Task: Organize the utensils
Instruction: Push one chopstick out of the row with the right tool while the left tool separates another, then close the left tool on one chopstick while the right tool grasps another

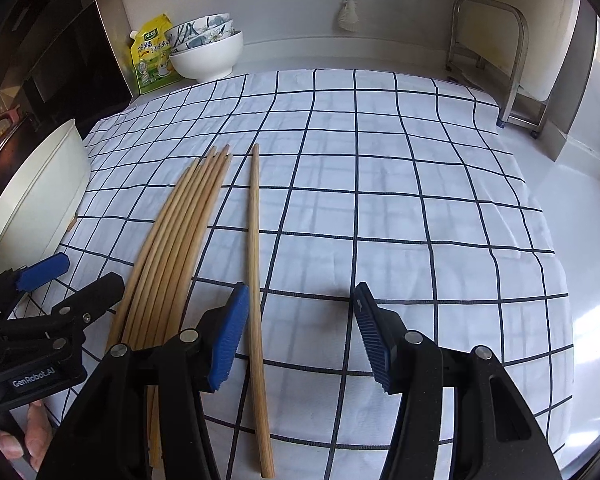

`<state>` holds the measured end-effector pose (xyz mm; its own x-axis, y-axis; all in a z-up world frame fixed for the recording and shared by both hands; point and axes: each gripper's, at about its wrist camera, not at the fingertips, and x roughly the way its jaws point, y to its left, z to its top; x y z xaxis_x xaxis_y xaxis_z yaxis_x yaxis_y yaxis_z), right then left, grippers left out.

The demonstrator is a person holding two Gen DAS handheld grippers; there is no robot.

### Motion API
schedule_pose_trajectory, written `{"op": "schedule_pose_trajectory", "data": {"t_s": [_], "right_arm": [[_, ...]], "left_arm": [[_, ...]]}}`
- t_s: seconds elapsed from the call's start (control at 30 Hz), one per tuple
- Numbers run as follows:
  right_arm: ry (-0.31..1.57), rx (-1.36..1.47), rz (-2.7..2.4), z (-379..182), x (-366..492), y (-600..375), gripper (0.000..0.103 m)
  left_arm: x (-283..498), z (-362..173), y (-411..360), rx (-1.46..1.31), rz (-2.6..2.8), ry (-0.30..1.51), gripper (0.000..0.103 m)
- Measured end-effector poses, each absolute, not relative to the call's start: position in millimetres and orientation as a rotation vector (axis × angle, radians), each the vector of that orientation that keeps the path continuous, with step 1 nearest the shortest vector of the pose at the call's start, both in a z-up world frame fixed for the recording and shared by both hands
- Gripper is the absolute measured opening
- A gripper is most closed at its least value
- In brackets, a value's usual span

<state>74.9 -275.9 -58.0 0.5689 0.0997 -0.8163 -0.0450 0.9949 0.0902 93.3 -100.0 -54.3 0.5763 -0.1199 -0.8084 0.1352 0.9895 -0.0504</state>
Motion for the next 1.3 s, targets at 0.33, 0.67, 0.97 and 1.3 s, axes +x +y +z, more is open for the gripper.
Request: {"op": "schedule_pose_trajectory", "data": {"t_s": [0.33, 0.67, 0.97, 1.3], "right_arm": [[0.957, 0.059, 0.090, -59.5, 75.1, -274.7, 0.052], [0.955, 0.039, 0.099, -60.1, 75.9, -269.7, 0.052], [0.941, -0.067, 0.106, -63.3, 74.2, -250.1, 0.049], [0.930, -0.094, 0.138, -62.4, 71.5, -243.6, 0.006]], "left_arm": [[93.6, -62.6, -100.7, 0.076, -0.115, 0.967, 0.091], [97.5, -63.1, -99.5, 0.084, -0.086, 0.965, 0.092], [106.1, -65.1, -105.2, 0.068, -0.109, 0.968, 0.088], [91.3, -58.0, -116.0, 0.075, -0.190, 0.960, 0.008]]}}
